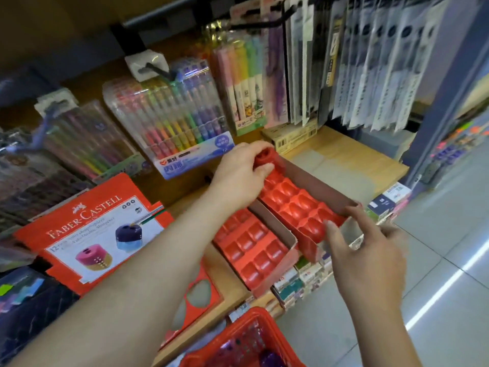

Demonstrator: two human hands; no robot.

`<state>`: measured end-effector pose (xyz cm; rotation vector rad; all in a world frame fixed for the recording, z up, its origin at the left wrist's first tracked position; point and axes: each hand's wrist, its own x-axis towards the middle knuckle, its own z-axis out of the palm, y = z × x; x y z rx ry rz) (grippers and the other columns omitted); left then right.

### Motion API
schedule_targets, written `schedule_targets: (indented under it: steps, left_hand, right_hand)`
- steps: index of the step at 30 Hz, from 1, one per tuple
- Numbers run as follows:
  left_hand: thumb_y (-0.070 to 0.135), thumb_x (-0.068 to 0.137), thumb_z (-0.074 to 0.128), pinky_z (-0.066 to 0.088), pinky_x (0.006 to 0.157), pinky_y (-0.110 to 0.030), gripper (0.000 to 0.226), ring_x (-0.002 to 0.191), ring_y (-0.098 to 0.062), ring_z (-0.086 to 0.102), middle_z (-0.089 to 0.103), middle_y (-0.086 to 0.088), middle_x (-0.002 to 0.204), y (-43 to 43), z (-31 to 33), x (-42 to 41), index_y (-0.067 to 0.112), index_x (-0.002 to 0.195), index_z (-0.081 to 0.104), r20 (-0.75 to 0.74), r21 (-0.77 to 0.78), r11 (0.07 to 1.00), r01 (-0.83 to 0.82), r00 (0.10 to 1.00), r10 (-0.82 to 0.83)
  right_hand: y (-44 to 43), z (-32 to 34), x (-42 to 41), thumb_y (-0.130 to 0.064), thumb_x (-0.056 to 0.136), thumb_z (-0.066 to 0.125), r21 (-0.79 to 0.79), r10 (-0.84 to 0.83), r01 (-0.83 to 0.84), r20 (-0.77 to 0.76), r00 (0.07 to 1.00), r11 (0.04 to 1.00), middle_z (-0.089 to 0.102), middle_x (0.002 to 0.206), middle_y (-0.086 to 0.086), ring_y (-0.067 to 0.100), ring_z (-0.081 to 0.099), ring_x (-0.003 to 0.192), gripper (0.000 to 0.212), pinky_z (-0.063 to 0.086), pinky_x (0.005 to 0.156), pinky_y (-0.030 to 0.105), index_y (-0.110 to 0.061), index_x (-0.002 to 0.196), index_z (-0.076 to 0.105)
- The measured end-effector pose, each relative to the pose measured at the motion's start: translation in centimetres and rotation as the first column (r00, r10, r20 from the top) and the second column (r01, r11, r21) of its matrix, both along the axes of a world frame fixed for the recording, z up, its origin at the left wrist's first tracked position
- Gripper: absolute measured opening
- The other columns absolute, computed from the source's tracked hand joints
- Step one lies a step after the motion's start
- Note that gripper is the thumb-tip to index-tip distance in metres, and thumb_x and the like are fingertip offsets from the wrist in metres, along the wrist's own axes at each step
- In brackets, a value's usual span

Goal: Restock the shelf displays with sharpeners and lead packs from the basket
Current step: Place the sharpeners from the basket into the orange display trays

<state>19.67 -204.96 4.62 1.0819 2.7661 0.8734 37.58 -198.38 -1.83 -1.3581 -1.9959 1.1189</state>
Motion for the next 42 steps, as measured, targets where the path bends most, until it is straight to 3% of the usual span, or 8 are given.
schedule_targets:
  steps: [6, 11, 20, 24, 30, 35, 38, 42]
  left_hand:
    - [0.015, 0.082, 0.072, 0.047, 0.096, -0.029, 0.038, 0.111, -0.019, 0.061, 0.066, 0.000, 0.118, 3.0, -2.7, -3.9, 0.026, 0.118, 0.065, -0.117, -0.309, 0.948, 0.077, 0.986, -0.118]
    - [0.006, 0.089, 0.062, 0.026, 0.101, -0.012, 0.040, 0.126, -0.016, 0.050, 0.058, 0.000, 0.133, 2.8, -3.7, -4.7, 0.017, 0.128, 0.060, -0.120, -0.264, 0.954, 0.142, 0.977, -0.178]
    - [0.007, 0.092, 0.056, 0.037, 0.100, -0.023, 0.041, 0.117, -0.021, 0.054, 0.061, -0.003, 0.125, 2.8, -4.7, -3.6, 0.023, 0.129, 0.058, -0.202, -0.286, 0.958, 0.018, 0.976, -0.078]
    - [0.006, 0.090, 0.055, 0.052, 0.086, -0.038, 0.035, 0.101, -0.029, 0.062, 0.066, -0.008, 0.107, 3.0, -4.5, -3.6, 0.022, 0.121, 0.059, -0.202, -0.337, 0.939, -0.069, 0.979, 0.000]
    - [0.001, 0.088, 0.046, 0.040, 0.095, -0.037, 0.042, 0.117, -0.031, 0.044, 0.055, -0.013, 0.124, 4.1, -3.8, -2.3, 0.008, 0.129, 0.054, -0.228, -0.480, 0.871, -0.103, 0.974, -0.011]
    - [0.001, 0.089, 0.042, 0.036, 0.104, -0.029, 0.046, 0.120, -0.021, 0.051, 0.059, -0.004, 0.130, -1.0, -2.5, 3.7, 0.013, 0.132, 0.054, -0.182, -0.125, 0.991, -0.057, 0.983, 0.033]
    - [0.009, 0.089, 0.051, 0.040, 0.088, -0.012, 0.031, 0.098, 0.002, 0.058, 0.069, 0.014, 0.105, -6.6, -2.5, 10.4, 0.025, 0.107, 0.071, -0.057, 0.148, 0.984, -0.100, 0.992, 0.110]
    - [0.016, 0.086, 0.064, 0.039, 0.064, -0.006, 0.020, 0.071, 0.009, 0.056, 0.063, 0.029, 0.075, -14.7, -5.7, 17.1, 0.033, 0.090, 0.073, 0.165, 0.200, 0.941, -0.272, 0.956, 0.241]
  right_hand:
    - [0.9, 0.0, -0.9, -0.023, 0.088, 0.064, -0.114, -0.006, -0.021, -0.233, 0.973, 0.993, 0.056, 0.130, 0.002, 0.016, 0.055, 0.110, 0.062, 0.045, 0.092, 0.030, -0.032, 0.145, 0.042]
    - [1.4, 0.2, -0.8, -0.014, 0.090, 0.064, -0.276, -0.102, 0.000, -0.353, 0.930, 0.961, 0.051, 0.102, -0.013, -0.031, 0.046, 0.061, 0.063, 0.035, 0.052, -0.005, -0.028, 0.146, 0.039]
    - [1.3, -0.4, -0.8, -0.008, 0.091, 0.062, -0.371, -0.161, -0.031, -0.476, 0.865, 0.928, 0.046, 0.091, -0.028, -0.029, 0.051, 0.060, 0.058, 0.038, 0.041, 0.002, -0.029, 0.141, 0.044]
    - [1.1, -0.8, -0.7, -0.008, 0.091, 0.062, -0.338, -0.157, -0.007, -0.453, 0.878, 0.941, 0.056, 0.110, -0.008, -0.009, 0.059, 0.071, 0.053, 0.039, 0.042, 0.002, -0.031, 0.136, 0.048]
    - [0.6, -1.0, -0.4, -0.022, 0.085, 0.072, -0.301, -0.114, -0.025, -0.432, 0.894, 0.953, 0.057, 0.119, -0.002, -0.009, 0.063, 0.084, 0.059, 0.050, 0.056, 0.009, -0.034, 0.136, 0.045]
    - [-0.3, 0.2, 0.9, -0.030, 0.085, 0.068, 0.065, -0.074, 0.097, -0.285, 0.956, 0.993, 0.051, 0.138, 0.000, 0.021, 0.047, 0.127, 0.062, 0.042, 0.104, 0.046, -0.025, 0.141, 0.041]
    - [-0.8, 2.2, 1.7, -0.015, 0.088, 0.063, 0.079, 0.054, -0.022, -0.443, 0.895, 0.997, 0.066, 0.102, -0.005, 0.014, 0.062, 0.095, 0.030, 0.053, 0.080, 0.031, -0.027, 0.115, 0.061]
    - [-3.8, 4.0, 2.7, -0.007, 0.087, 0.067, 0.023, 0.534, -0.582, -0.431, 0.728, 0.813, 0.067, 0.069, 0.000, 0.014, 0.062, 0.061, 0.019, 0.051, 0.057, 0.026, -0.026, 0.087, 0.069]
